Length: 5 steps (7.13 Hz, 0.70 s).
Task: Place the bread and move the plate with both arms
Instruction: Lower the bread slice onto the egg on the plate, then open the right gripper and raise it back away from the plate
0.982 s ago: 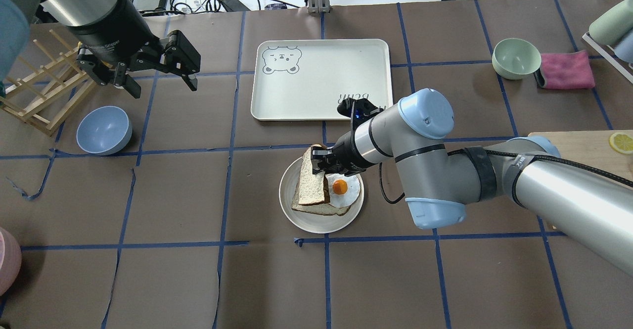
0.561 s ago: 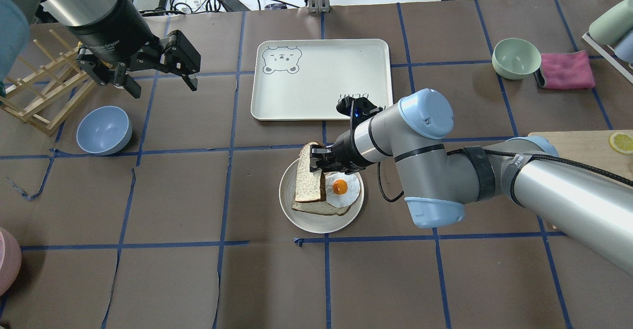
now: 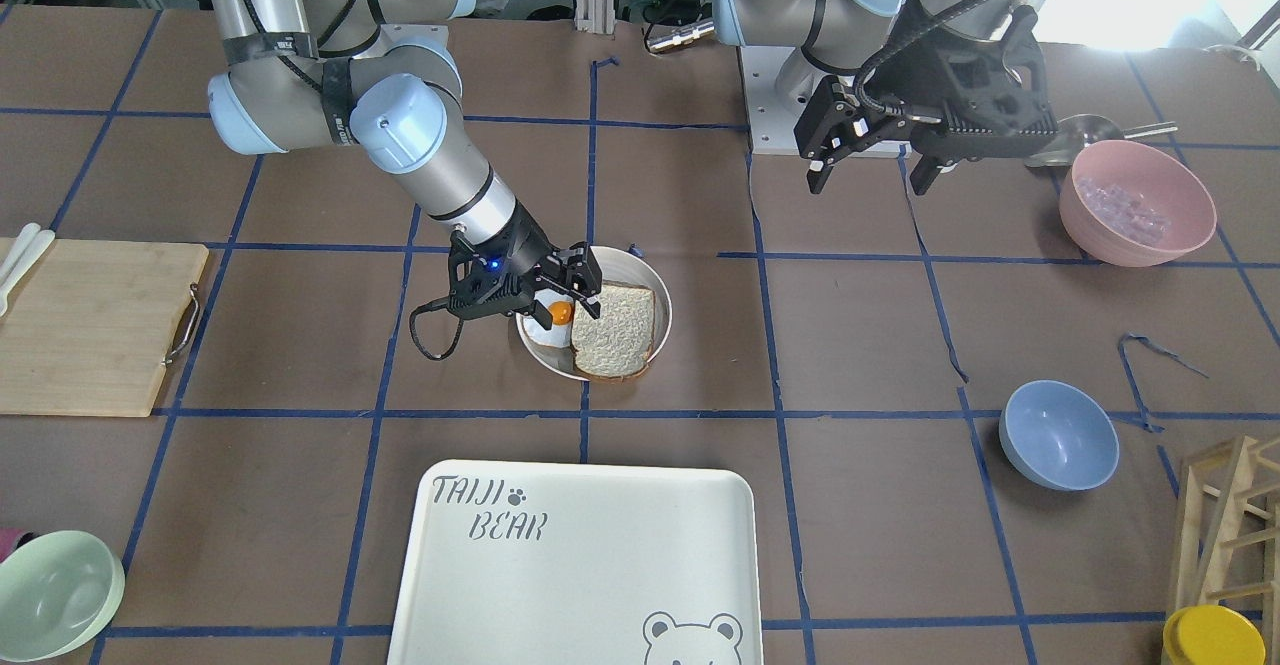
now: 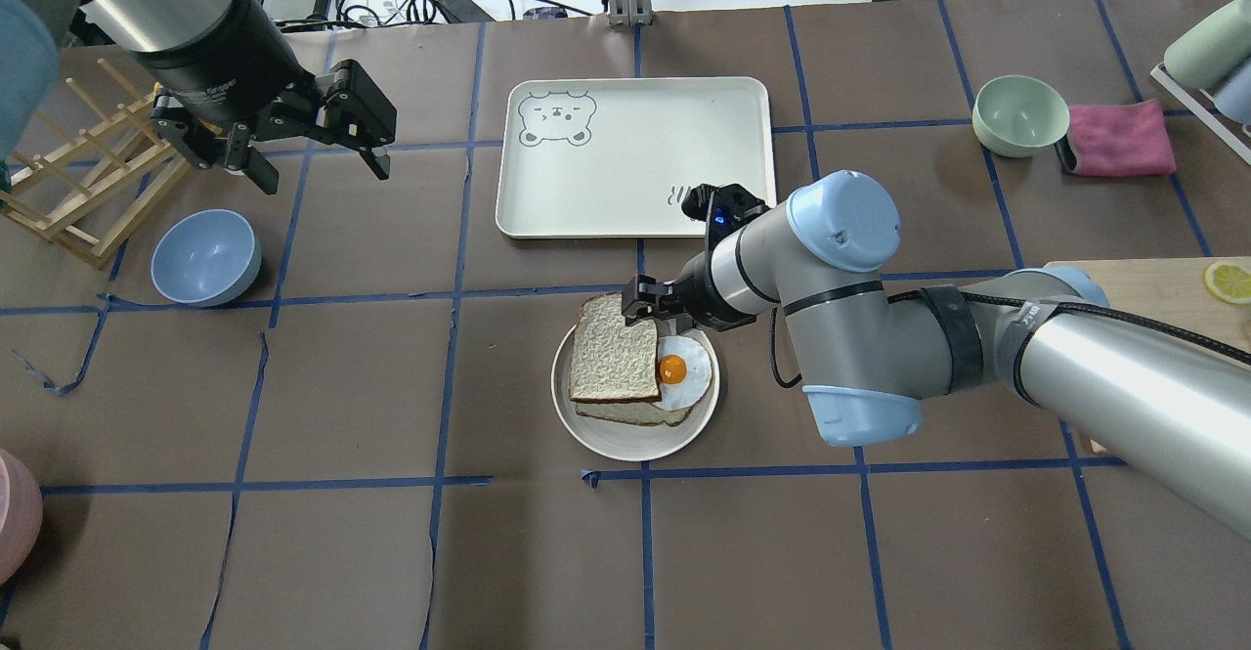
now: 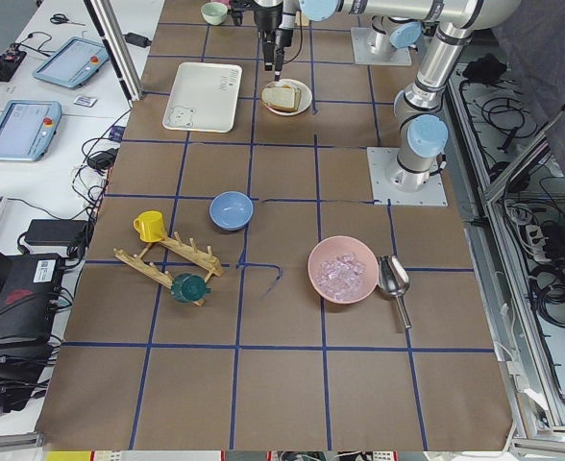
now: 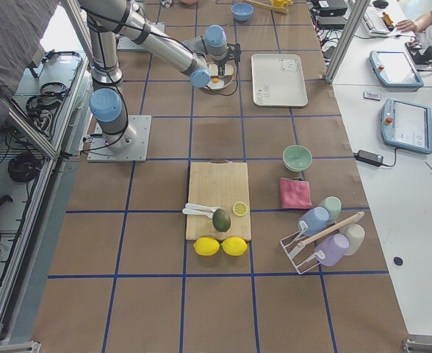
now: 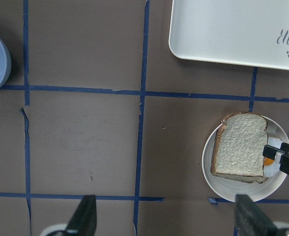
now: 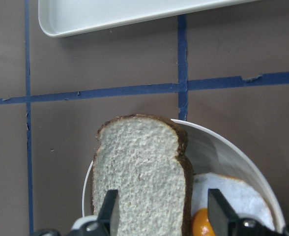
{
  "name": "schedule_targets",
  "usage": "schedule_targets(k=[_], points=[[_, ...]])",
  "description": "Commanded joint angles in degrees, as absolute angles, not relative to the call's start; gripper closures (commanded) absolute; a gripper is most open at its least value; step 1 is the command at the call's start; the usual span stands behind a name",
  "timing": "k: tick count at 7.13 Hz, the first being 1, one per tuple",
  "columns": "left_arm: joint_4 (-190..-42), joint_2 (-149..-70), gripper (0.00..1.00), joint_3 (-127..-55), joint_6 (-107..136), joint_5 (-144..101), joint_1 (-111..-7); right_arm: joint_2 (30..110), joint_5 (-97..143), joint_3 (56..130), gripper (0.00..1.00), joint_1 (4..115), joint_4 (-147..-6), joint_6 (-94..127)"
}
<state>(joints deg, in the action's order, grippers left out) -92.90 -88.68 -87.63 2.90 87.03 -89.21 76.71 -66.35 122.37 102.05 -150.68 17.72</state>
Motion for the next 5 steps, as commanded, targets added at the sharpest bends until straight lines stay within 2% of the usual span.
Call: schedule_targets(k=[1, 2, 5], points=[[-92.9, -88.7, 0.00, -87.6, 2.9, 87.1, -89.2, 77.2, -70.5, 121.0, 0.26, 101.7, -150.5, 17.6], [-92.9, -88.7, 0.00, -87.6, 2.9, 87.0, -89.2, 77.4, -72.4, 115.8, 0.20, 101.3, -147.8, 17.1], [-92.9, -88.6, 0.00, -87.6, 2.9, 87.0, -89.2, 78.8, -80.5, 96.0, 0.20, 100.0, -115.1, 9.2]])
